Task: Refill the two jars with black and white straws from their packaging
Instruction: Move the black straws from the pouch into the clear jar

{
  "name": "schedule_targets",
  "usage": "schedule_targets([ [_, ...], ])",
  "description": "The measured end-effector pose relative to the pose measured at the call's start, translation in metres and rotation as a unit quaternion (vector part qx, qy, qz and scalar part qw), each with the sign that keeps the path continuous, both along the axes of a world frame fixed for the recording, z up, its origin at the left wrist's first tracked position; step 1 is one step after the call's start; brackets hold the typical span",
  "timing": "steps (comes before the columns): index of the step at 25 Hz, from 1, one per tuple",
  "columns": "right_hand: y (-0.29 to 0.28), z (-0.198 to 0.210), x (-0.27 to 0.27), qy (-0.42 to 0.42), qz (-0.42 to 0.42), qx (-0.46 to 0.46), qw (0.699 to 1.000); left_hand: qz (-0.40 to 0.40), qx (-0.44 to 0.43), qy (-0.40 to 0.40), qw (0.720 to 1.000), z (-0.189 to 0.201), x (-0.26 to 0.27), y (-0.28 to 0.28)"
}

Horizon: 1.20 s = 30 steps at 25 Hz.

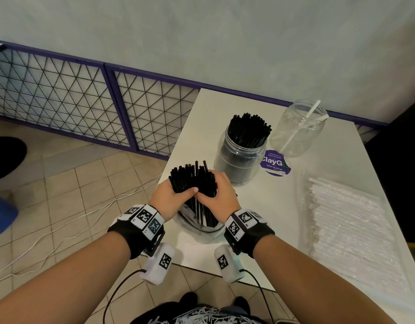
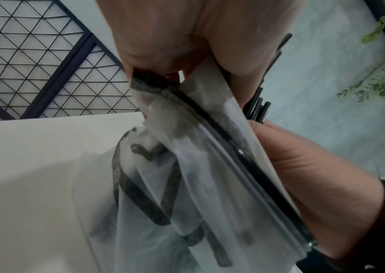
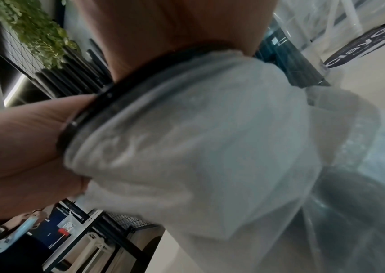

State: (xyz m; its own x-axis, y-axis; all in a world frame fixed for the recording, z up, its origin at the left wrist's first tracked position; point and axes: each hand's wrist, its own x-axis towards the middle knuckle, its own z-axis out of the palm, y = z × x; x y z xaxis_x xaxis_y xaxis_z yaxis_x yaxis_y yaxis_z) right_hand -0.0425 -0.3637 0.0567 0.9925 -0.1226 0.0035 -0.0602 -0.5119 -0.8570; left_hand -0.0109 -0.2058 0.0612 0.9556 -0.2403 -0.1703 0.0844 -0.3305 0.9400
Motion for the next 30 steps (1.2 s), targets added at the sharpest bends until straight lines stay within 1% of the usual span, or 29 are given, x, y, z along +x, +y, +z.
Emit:
schedule_targets([
  [4,0.002,0.001,0.001,-0.018,0.031,0.000,0.999,-0.033,0.008,0.021,0.999,0.001,0.001,0.000],
  [7,0.001,0.004,0.001,-0.013,0.023,0.032,0.999,-0.043,0.015,0.016,0.999,0.000,0.000,0.001],
  [10,0.001,0.003,-0.002,-0.020,0.005,0.064,0.998,-0.026,0.020,0.007,0.999,0.000,0.000,0.001],
  [12,0.005,0.001,-0.003,-0.022,0.015,0.074,0.997,-0.005,-0.002,0.021,1.000,0.001,0.001,-0.002],
  [15,0.009,-0.003,0.002,-0.032,0.016,0.083,0.996,-0.020,-0.018,0.028,0.999,0.004,0.000,-0.007],
  [20,0.008,-0.007,0.004,-0.024,0.019,0.101,0.994,-0.035,-0.011,0.042,0.998,0.004,0.000,-0.005],
  [22,0.009,-0.008,0.003,-0.029,0.025,0.092,0.995,-0.042,-0.016,0.051,0.998,0.007,-0.002,-0.007],
  [24,0.009,-0.007,0.005,-0.043,0.026,0.081,0.995,-0.053,-0.012,0.046,0.997,0.008,-0.004,-0.007],
  [26,0.005,-0.001,0.004,-0.043,0.019,0.097,0.994,-0.063,-0.001,0.018,0.998,0.004,-0.001,-0.005],
  [30,-0.003,0.010,0.005,-0.052,0.002,0.079,0.996,-0.032,0.021,-0.010,0.999,0.001,0.003,-0.001],
])
